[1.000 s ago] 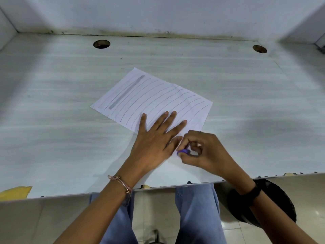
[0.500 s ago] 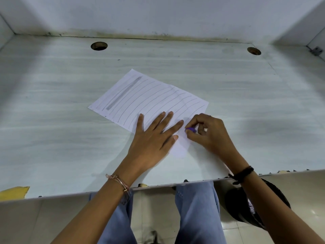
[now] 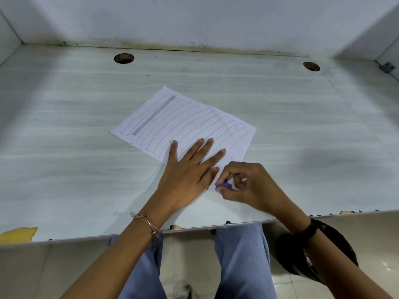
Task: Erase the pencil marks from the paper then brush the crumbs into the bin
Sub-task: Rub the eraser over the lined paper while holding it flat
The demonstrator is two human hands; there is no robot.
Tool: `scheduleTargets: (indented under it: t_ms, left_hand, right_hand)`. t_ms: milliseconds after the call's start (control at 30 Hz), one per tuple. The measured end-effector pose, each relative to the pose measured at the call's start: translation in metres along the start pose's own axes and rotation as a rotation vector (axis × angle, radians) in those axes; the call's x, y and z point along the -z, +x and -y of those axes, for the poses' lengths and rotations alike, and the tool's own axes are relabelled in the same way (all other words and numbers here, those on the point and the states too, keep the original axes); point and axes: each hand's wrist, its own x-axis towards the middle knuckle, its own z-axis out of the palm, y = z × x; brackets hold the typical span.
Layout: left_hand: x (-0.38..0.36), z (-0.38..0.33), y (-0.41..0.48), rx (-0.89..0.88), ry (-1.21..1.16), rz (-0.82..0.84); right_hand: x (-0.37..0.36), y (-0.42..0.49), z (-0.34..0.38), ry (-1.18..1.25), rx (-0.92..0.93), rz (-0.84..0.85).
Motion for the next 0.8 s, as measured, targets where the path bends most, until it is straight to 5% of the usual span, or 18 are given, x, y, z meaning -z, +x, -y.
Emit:
scheduleTargets:
  t_ms: [133, 333, 500, 667, 800]
  left_hand:
    - [-0.001, 0.001, 0.000, 0.011, -0.003, -0.016]
    - [-0.003, 0.002, 0.001, -0.007, 0.029, 0.008]
    - [0.000, 0.000, -0.001, 0.013, -0.001, -0.015]
    - [0.000, 0.000, 0.001, -0.002, 0.020, 0.010]
    - [0.001, 0.000, -0.001, 0.012, 0.000, 0.008]
  right_hand:
    - [0.019, 0.022, -0.018, -0.060, -0.135, -0.272]
    - [0.000, 0.003, 0.006, 0.013, 0.000, 0.035]
    - [0.020, 0.026, -0.019, -0.079, -0.165, -0.288]
    - [0.002, 0.005, 0.002, -0.022, -0.003, 0.006]
    - [0.016, 0.021, -0.014, -0.034, -0.115, -0.188]
